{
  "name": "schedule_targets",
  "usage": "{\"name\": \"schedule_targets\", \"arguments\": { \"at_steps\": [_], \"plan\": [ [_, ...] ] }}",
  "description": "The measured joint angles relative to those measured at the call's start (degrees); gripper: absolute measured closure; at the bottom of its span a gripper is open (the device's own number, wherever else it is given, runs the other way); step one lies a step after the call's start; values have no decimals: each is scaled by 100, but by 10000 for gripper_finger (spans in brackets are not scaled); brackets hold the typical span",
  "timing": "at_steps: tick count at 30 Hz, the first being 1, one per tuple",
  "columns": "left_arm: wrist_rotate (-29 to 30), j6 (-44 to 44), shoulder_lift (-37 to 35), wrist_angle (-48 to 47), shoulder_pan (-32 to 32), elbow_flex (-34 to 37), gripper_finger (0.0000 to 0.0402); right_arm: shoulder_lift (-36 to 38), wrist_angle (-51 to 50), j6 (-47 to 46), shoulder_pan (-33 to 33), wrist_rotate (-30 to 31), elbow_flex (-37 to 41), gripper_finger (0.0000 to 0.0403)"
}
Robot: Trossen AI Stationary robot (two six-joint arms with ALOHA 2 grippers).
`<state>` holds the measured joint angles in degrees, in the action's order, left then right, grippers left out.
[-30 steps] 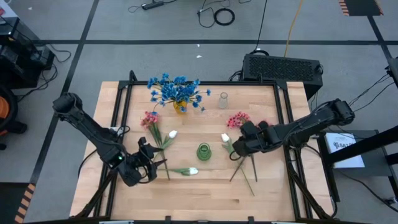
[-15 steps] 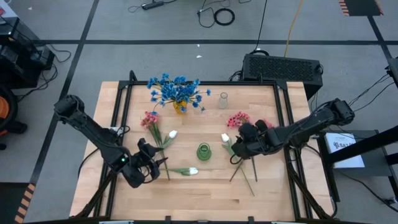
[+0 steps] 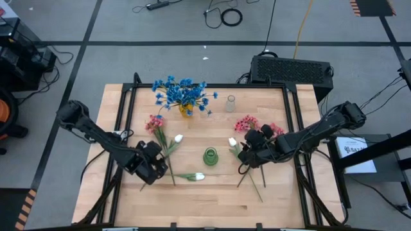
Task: Sort flowers into vase by color
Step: Put the top left white tulip into the transparent vase
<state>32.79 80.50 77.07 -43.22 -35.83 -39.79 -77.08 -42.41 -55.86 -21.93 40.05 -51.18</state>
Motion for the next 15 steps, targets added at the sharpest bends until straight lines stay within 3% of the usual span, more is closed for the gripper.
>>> {"name": "schedule_targets", "arguments": {
  "at_steps": [4,15],
  "plan": [
    [-520,-95,95,5,21,0,167,0,69,19,-49,-92,0,216],
    [-660,-623,503,24,26,-2,167,2,199,109,-75,-119,-2,216]
  ]
}}
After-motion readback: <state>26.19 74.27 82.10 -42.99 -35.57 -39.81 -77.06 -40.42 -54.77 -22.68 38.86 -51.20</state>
